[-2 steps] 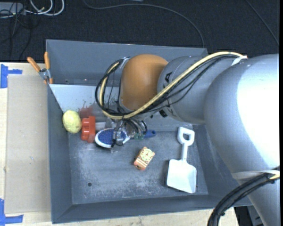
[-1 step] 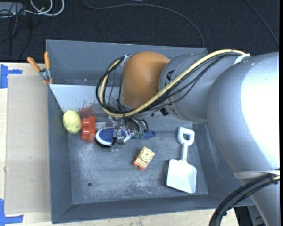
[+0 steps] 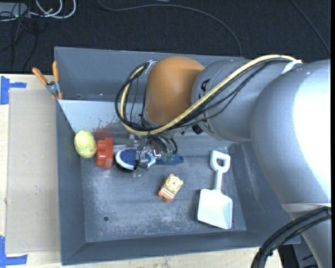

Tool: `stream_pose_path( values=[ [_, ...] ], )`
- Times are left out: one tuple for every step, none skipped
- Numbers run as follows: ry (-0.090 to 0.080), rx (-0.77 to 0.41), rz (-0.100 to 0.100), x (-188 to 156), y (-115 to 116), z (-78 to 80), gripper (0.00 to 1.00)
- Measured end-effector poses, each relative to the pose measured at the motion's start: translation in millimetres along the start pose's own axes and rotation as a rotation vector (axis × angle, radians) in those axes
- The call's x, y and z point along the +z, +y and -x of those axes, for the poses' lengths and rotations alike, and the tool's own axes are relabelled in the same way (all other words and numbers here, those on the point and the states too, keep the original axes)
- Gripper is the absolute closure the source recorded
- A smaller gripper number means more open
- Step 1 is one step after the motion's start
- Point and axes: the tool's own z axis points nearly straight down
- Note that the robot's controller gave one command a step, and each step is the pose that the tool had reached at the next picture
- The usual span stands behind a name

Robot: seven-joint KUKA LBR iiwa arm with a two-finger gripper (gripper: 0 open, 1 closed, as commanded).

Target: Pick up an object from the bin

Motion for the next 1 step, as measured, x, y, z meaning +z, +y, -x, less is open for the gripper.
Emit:
stream_pose_path(
  values=[
    [0.001, 0.001, 0.001, -2.3, 0.0, 0.0, 1.0]
  ],
)
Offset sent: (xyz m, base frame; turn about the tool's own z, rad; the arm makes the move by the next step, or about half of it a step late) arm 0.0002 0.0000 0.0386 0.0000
